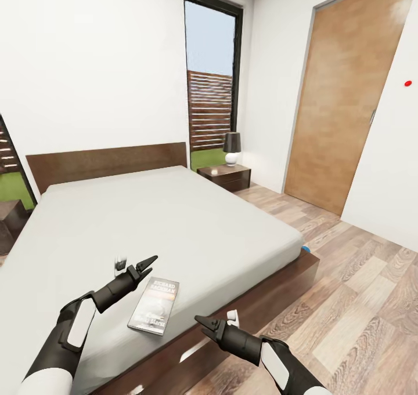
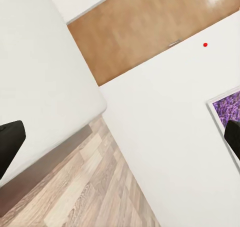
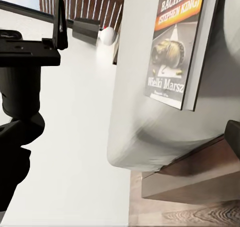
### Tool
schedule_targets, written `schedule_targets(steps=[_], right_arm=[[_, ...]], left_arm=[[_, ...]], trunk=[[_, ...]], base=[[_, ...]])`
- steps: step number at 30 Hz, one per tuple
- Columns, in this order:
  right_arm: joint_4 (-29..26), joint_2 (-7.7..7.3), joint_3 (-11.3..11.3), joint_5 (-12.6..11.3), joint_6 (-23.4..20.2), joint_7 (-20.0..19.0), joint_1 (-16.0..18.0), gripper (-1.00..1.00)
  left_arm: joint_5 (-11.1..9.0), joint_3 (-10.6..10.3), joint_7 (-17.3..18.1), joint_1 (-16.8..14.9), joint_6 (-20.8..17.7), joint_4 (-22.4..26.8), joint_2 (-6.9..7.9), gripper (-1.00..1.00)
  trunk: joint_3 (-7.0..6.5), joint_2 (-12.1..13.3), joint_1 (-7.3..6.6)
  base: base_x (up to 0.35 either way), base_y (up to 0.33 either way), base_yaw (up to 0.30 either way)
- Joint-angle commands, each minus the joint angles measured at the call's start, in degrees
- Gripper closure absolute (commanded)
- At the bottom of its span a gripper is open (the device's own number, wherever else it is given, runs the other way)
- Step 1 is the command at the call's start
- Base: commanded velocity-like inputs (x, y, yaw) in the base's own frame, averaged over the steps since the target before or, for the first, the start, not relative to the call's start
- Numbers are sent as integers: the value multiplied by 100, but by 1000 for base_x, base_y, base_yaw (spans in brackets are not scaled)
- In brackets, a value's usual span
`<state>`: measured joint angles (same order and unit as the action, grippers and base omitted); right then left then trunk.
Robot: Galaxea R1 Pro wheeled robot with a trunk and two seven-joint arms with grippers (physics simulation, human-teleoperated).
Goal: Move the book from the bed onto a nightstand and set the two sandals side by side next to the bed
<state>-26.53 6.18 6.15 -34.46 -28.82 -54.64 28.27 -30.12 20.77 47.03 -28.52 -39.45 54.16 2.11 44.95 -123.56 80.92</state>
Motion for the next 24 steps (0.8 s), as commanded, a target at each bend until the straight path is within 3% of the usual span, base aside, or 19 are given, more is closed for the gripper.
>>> schedule_targets(steps=[1, 12, 24], right_arm=[[-1, -3, 18, -53, -45, 6, 3, -100], [-1, -3, 18, -53, -45, 6, 3, -100], [13, -3, 18, -53, -45, 6, 3, -100]], left_arm=[[-20, 6, 8, -4, -36, -2, 0, -100], [-20, 6, 8, -4, -36, -2, -7, -100], [-20, 6, 8, -4, -36, -3, -4, -100]], trunk=[[6, -3, -1], [6, -3, -1], [6, -3, -1]], base=[[0, 0, 220], [0, 0, 249], [0, 0, 30]])
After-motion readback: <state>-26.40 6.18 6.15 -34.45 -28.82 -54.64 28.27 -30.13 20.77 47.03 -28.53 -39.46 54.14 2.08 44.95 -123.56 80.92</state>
